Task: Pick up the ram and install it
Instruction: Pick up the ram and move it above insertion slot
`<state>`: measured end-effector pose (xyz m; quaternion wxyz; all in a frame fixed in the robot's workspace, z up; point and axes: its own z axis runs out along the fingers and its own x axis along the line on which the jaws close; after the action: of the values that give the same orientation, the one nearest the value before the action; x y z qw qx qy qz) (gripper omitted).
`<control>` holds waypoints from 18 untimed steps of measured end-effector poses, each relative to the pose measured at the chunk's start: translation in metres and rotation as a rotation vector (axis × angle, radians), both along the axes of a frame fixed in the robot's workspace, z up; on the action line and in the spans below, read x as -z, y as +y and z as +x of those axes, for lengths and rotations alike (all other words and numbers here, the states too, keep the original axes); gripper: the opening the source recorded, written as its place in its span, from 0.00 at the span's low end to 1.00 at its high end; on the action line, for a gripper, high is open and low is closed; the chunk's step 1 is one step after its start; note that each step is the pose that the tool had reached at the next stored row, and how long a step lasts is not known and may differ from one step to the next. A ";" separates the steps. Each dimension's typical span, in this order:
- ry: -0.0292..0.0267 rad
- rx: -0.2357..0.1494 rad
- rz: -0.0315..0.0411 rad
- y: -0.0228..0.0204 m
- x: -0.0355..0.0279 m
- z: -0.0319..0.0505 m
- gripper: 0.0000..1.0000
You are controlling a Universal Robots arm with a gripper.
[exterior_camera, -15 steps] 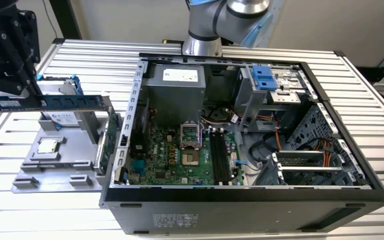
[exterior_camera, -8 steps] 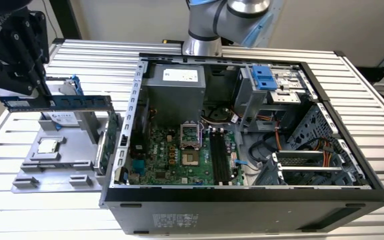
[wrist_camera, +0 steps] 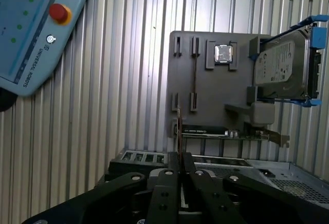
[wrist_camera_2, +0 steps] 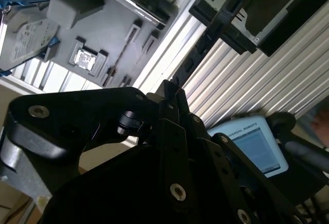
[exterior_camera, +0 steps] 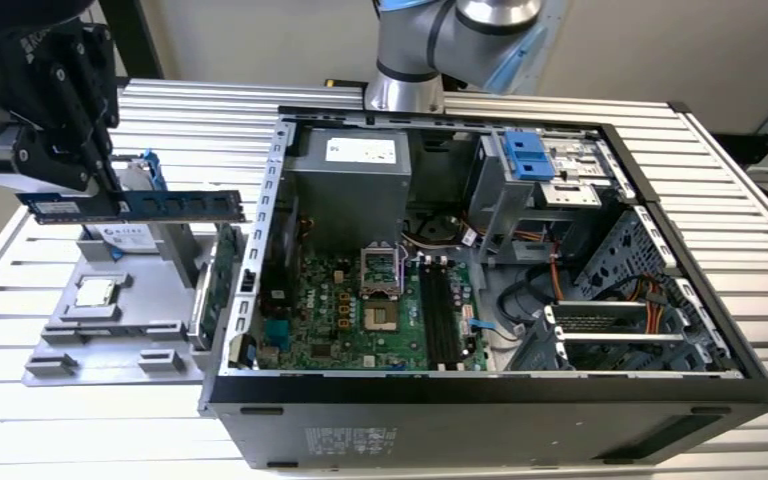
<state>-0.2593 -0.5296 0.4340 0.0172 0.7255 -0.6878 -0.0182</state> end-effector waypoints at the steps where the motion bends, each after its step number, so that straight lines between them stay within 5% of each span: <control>1: -0.0001 0.000 0.0001 0.0000 0.0000 0.0014 0.00; 18: 0.0000 0.000 0.0000 0.0000 0.0000 0.0261 0.00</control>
<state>-0.2332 -0.5296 0.4339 0.0172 0.7254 -0.6878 -0.0182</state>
